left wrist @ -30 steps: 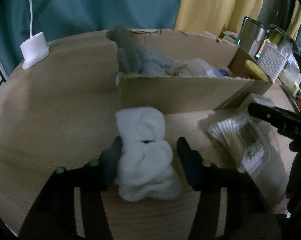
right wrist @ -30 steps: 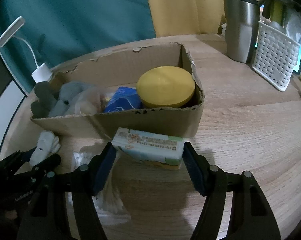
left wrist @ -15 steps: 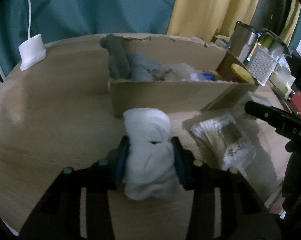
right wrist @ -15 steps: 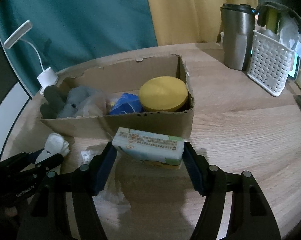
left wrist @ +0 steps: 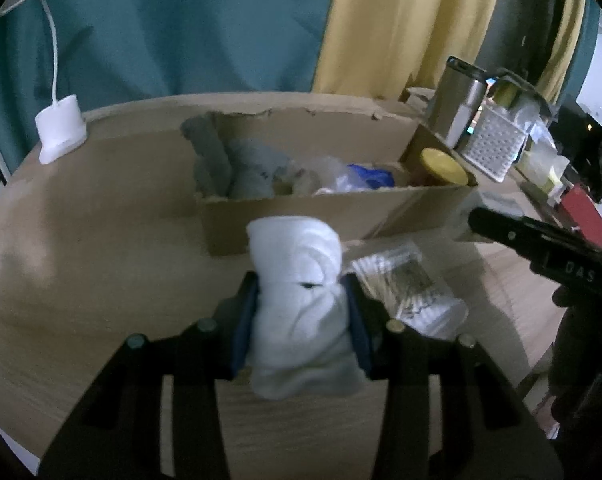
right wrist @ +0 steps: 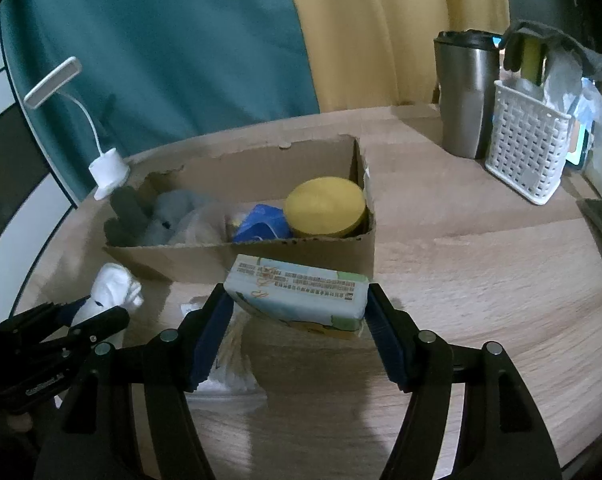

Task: Organize objects
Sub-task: 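Lift and carry the towel and wipes pack over the cardboard box with both tools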

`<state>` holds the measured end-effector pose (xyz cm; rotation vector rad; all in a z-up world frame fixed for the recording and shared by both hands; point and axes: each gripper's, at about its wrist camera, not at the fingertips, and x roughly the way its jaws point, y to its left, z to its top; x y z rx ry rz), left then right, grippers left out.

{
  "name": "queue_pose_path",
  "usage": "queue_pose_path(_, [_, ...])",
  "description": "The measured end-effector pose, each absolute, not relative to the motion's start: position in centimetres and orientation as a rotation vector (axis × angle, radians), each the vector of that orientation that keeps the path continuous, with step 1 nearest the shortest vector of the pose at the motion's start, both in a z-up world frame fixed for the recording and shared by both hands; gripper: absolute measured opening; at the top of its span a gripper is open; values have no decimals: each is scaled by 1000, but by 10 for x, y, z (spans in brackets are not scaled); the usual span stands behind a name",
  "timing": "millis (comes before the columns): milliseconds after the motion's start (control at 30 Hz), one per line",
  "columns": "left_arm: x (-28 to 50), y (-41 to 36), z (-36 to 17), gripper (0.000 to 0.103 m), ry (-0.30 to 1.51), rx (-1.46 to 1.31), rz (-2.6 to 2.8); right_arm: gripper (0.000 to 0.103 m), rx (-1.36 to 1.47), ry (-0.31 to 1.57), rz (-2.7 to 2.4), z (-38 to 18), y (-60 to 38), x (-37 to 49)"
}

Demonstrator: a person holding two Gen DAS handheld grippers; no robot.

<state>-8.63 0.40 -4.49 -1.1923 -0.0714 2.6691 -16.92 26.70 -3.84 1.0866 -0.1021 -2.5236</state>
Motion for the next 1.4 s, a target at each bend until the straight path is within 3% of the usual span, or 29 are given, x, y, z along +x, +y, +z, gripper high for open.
queue_pose_path(1400, [-108,34,0,43,-83,-1067,2667,70,929,-104,-2542,4,289,-184])
